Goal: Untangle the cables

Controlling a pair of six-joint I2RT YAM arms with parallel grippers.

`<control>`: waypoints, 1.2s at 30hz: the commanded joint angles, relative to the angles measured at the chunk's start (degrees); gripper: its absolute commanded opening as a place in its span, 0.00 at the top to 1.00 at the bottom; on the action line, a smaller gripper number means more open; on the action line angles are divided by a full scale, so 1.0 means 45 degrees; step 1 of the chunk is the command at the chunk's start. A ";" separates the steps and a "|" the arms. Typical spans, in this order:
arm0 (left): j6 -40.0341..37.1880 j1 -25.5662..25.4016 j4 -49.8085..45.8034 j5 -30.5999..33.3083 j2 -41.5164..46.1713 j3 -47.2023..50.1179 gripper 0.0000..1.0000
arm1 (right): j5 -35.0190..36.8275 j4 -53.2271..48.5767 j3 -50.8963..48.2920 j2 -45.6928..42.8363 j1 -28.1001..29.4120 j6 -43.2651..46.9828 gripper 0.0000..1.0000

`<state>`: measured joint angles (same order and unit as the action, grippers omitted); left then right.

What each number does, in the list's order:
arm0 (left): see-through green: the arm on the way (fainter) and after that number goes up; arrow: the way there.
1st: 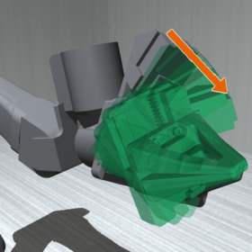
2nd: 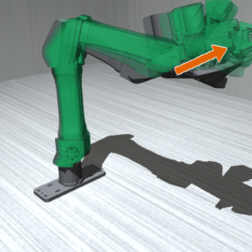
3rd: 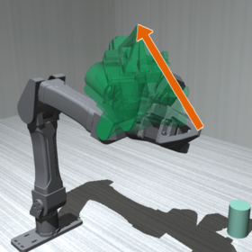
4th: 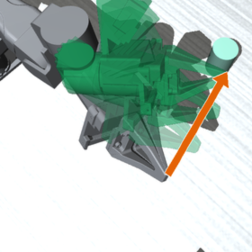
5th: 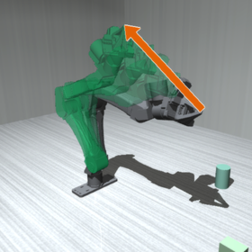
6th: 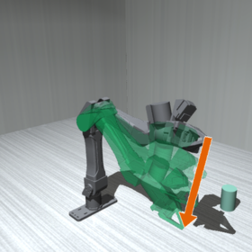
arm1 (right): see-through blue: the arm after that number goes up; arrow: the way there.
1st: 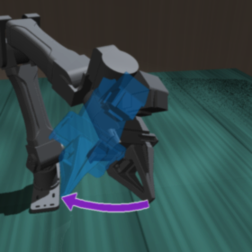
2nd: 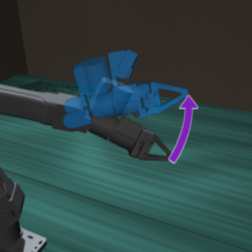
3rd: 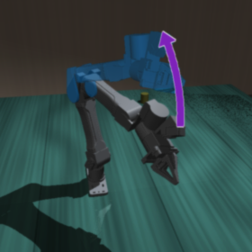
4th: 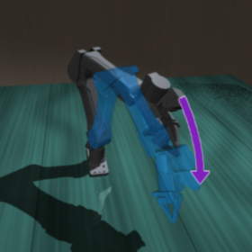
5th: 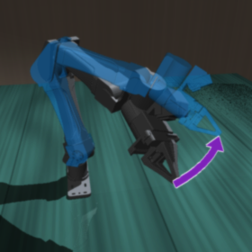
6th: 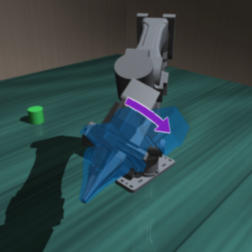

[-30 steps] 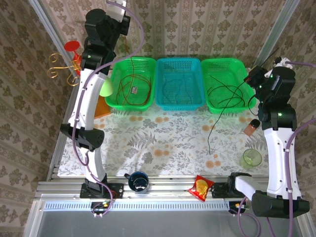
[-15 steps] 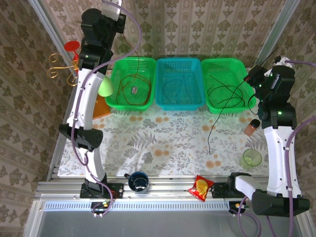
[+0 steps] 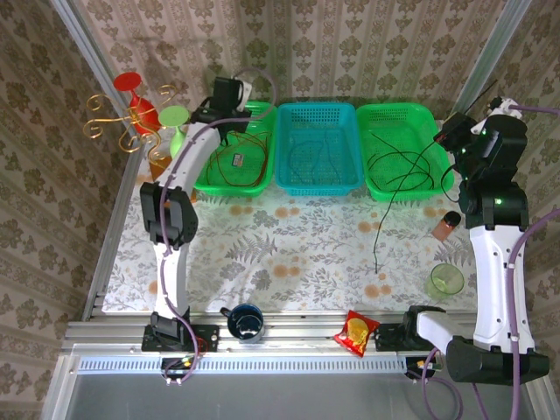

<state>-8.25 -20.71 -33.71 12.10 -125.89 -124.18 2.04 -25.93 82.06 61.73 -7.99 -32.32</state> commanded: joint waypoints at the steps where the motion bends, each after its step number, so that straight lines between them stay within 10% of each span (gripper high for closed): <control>1: 0.0806 -0.0221 -0.0827 0.0784 -0.0014 0.0456 1.00 | -0.0181 -0.0142 0.0091 -0.0309 0.0063 0.0037 1.00; 20: 0.3015 0.0247 -0.2903 -0.2426 -0.2318 -0.0335 1.00 | -0.0278 -0.0332 0.0358 -0.0611 0.0066 -0.0121 1.00; 26: 0.2637 0.0199 -0.2886 -0.1850 -0.1981 -0.0704 0.33 | -0.0454 -0.0292 0.0445 -0.0633 0.0076 -0.0214 1.00; 36: 0.1803 -0.0189 -0.2050 -0.0535 -0.0492 -0.0704 0.09 | -0.0416 -0.0180 0.1883 0.0066 0.0174 -0.0166 1.00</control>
<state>1.74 -20.93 -44.03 7.11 -133.23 -125.78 0.80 -27.38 87.09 60.99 -7.60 -33.06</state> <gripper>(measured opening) 0.906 0.065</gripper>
